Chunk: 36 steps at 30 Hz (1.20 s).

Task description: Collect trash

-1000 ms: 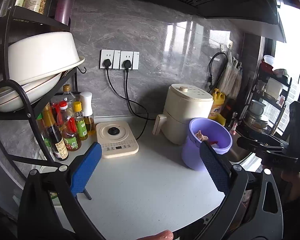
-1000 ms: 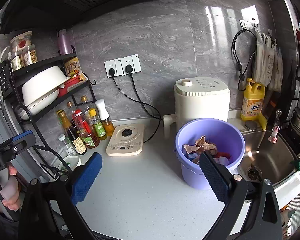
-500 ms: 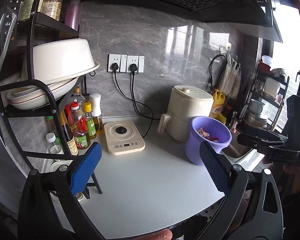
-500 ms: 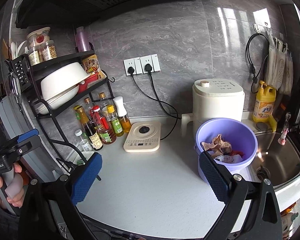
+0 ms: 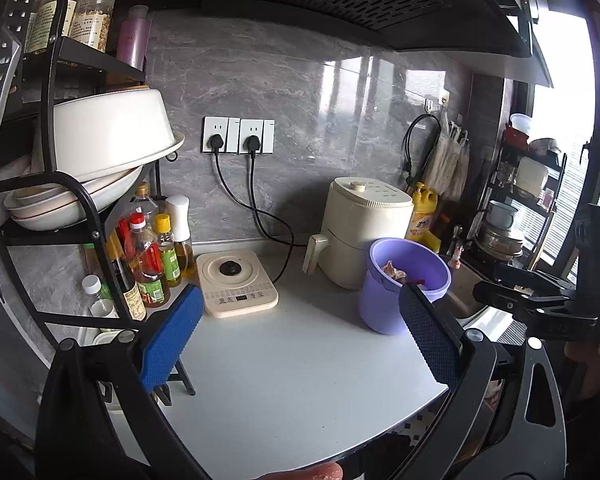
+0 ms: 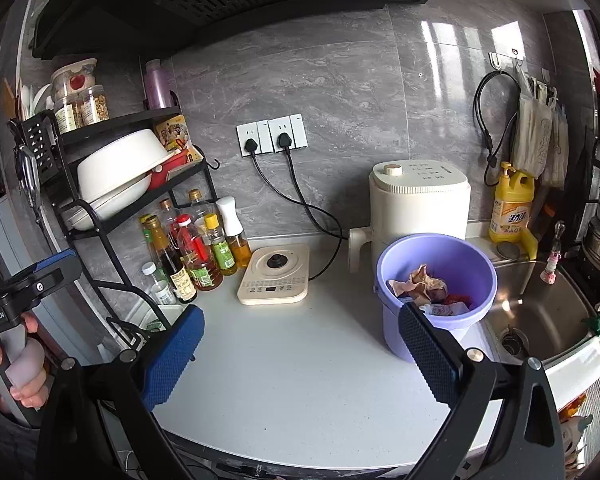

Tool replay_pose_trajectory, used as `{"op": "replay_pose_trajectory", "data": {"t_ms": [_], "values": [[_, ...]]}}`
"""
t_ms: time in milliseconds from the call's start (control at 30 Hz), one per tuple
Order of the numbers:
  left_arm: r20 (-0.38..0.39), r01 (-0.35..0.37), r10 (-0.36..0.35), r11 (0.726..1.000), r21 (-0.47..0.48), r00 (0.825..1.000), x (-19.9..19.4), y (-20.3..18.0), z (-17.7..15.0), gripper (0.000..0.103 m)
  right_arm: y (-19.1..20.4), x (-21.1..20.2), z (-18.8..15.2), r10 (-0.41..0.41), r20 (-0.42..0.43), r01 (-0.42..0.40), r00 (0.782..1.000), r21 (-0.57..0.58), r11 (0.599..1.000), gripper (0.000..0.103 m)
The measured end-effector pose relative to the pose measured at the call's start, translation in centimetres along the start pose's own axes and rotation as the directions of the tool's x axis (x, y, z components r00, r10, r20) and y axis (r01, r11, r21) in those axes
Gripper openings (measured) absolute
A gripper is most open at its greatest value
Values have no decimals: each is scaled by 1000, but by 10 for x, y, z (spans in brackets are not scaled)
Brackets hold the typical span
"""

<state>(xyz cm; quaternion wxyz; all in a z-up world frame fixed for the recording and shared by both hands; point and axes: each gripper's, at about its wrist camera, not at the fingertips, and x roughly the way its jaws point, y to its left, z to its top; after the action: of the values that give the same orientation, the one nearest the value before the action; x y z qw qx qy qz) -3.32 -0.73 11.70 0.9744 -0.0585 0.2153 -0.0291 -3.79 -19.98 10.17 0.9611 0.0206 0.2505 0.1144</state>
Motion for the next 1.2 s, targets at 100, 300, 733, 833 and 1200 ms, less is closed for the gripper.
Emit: {"op": "replay_pose_trajectory", "data": {"t_ms": [100, 300, 733, 833, 1200], "values": [[11, -4, 4, 1000, 12, 1000, -1, -1, 0, 97, 0, -1, -1, -6, 1, 6, 1000, 1, 1000, 95], [15, -12, 12, 1000, 20, 1000, -2, -1, 1, 97, 0, 1, 0, -9, 8, 9, 1000, -1, 1000, 95], [34, -19, 19, 1000, 10, 999, -6, -2, 6, 97, 4, 10, 5, -2, 15, 2, 1000, 0, 1000, 95], [38, -15, 15, 1000, 4, 999, -6, -2, 7, 97, 4, 12, 5, 2, 17, -3, 1000, 5, 1000, 95], [61, -33, 32, 999, 8, 998, -8, -4, 10, 97, 3, 17, 6, 15, 19, -15, 1000, 0, 1000, 95]]}}
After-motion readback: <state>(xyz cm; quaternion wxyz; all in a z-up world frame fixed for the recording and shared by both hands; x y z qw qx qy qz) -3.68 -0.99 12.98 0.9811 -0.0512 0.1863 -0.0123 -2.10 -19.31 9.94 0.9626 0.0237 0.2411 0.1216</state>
